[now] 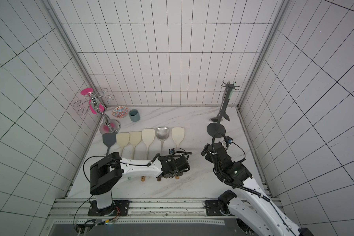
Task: Take the spatula off the kitchen utensil rack
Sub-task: Place the spatula at the center of the board, then take off the spatula from the rack.
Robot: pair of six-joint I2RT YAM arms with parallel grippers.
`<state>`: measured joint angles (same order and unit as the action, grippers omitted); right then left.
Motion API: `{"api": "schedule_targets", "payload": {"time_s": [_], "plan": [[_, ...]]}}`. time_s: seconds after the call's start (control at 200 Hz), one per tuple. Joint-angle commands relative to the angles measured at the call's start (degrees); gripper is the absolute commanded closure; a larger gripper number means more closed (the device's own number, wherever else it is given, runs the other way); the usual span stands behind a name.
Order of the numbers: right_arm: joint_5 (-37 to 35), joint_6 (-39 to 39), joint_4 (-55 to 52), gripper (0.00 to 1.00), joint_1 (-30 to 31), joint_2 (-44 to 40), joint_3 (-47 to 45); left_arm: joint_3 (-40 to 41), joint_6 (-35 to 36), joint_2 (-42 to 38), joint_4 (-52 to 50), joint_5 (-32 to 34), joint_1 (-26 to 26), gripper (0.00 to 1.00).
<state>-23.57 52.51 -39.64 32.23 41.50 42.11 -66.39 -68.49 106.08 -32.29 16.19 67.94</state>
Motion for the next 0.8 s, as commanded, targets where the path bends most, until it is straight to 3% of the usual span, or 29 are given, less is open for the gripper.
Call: {"api": "schedule_targets", "payload": {"time_s": [0.0, 0.145, 0.25, 0.355, 0.485, 0.585, 0.65, 0.795], "plan": [[-1.3, 0.8, -0.9, 0.01, -0.6, 0.1, 1.7, 0.4, 0.0, -4.2, -0.3, 1.5, 0.5, 0.5], [-2.3, -0.5, -2.0, 0.01, -0.7, -0.4, 3.0, -0.1, 1.9, -9.6, -2.7, 5.7, 0.5, 0.44], [-2.1, -3.0, -2.0, 0.01, -0.6, -2.0, 3.1, -1.0, 4.7, -14.4, -5.3, 10.0, 0.6, 0.33], [-0.1, -11.0, 0.9, 0.01, -0.7, -4.6, 2.2, -2.8, 8.4, -18.8, -8.7, 14.7, 0.5, 0.18], [4.5, -20.6, 6.1, 0.01, -0.7, -9.7, 0.0, -4.0, 16.4, -23.8, -9.7, 21.0, 0.5, 0.03], [5.9, -22.9, 9.1, 0.01, -0.6, -13.9, -2.2, -5.3, 23.8, -27.0, -10.0, 23.2, -0.4, 0.03], [6.9, -24.2, 10.9, 0.01, -0.6, -16.0, -3.4, -5.8, 27.4, -28.8, -9.7, 21.9, -2.6, 0.03], [8.3, -26.9, 12.1, 0.01, -0.6, -15.0, -3.2, -5.7, 35.7, -33.1, -6.4, 10.1, -11.5, 0.03]]}}
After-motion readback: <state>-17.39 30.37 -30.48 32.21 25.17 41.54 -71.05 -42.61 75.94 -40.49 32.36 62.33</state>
